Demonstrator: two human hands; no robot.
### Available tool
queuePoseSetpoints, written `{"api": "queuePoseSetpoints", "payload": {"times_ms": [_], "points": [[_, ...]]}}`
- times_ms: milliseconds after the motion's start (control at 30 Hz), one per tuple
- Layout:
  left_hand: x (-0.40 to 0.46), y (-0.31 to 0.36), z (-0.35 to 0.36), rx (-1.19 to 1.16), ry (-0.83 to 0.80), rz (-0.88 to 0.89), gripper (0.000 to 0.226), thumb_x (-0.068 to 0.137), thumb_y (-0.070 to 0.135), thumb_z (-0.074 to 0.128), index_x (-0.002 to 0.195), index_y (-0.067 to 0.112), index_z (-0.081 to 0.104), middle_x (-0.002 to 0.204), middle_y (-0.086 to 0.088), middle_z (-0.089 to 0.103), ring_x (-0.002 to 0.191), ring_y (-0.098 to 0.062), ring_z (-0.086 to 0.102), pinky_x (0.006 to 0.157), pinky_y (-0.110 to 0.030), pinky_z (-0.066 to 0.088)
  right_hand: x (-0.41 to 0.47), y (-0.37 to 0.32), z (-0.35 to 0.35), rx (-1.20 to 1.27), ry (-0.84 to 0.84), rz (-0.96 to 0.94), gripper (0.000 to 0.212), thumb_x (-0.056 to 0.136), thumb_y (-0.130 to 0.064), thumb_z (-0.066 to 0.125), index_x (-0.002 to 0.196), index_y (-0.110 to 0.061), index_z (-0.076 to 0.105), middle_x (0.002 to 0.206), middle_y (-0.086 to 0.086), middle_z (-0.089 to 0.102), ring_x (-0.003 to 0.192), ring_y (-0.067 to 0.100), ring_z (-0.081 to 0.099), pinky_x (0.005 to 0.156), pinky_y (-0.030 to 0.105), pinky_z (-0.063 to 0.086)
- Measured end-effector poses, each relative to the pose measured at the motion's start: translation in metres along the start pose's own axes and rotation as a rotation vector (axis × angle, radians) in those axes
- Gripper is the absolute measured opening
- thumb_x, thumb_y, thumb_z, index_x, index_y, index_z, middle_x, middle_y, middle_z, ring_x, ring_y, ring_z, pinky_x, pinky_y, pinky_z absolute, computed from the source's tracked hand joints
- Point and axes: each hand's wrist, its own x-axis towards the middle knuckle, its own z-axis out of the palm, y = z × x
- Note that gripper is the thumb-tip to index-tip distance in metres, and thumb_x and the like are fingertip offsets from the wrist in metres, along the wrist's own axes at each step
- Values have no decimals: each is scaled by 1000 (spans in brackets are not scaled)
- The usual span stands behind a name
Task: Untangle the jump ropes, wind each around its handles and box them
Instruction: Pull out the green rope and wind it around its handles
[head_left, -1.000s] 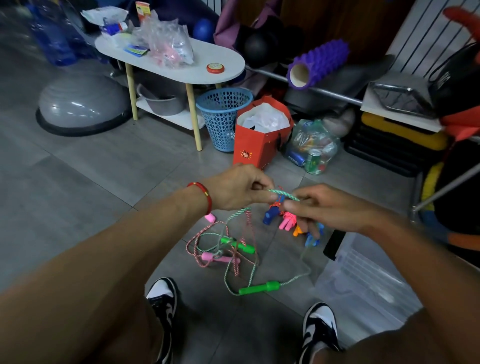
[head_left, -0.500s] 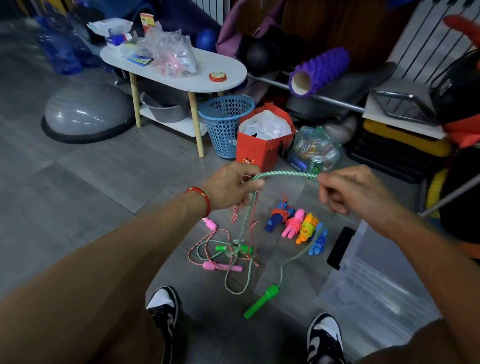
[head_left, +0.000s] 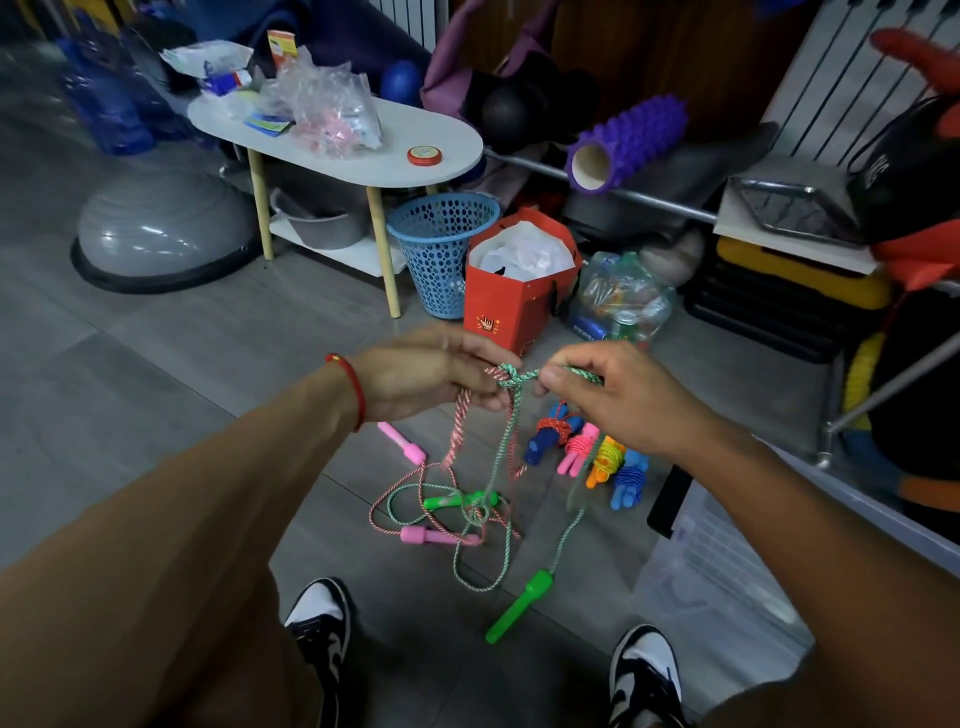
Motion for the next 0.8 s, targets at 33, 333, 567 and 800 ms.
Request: {"api": "queuePoseSetpoints", "payload": {"times_ms": [33, 333, 567, 800], "points": [[-1, 0, -4, -72, -14, -21, 40, 90, -16, 52, 129, -13, 55, 120, -32, 63, 105, -35, 66, 90, -31, 58, -1, 1, -2, 2, 4, 17, 22, 100, -30, 58, 91, -24, 77, 66, -37, 60, 69, -13, 58, 66, 16, 36], [-2, -2, 8, 34, 79, -75, 27, 87, -16, 63, 113, -11, 64, 106, -31, 69, 95, -34, 73, 83, -29, 61, -3, 0, 14, 27, -34, 90, 19, 90, -22, 64, 78, -27, 78, 66, -18, 69, 61, -1, 59, 66, 31, 49], [-1, 1, 25, 371, 58, -105, 17, 91, -4, 62, 104, -3, 73, 78, -17, 71, 69, -21, 69, 70, -24, 56, -1, 0, 16, 109, 18, 129, 20, 85, -24, 64, 70, -26, 76, 50, 4, 56, 47, 9, 48, 59, 31, 44], [3, 5, 30, 199, 226, -231, 10, 93, 7, 67, 97, -3, 66, 81, -20, 71, 64, -23, 72, 63, -31, 62, -2, 12, 16, 126, -258, 214, 22, 88, -31, 59, 77, -20, 76, 59, 19, 64, 54, 19, 58, 74, 52, 57]]}}
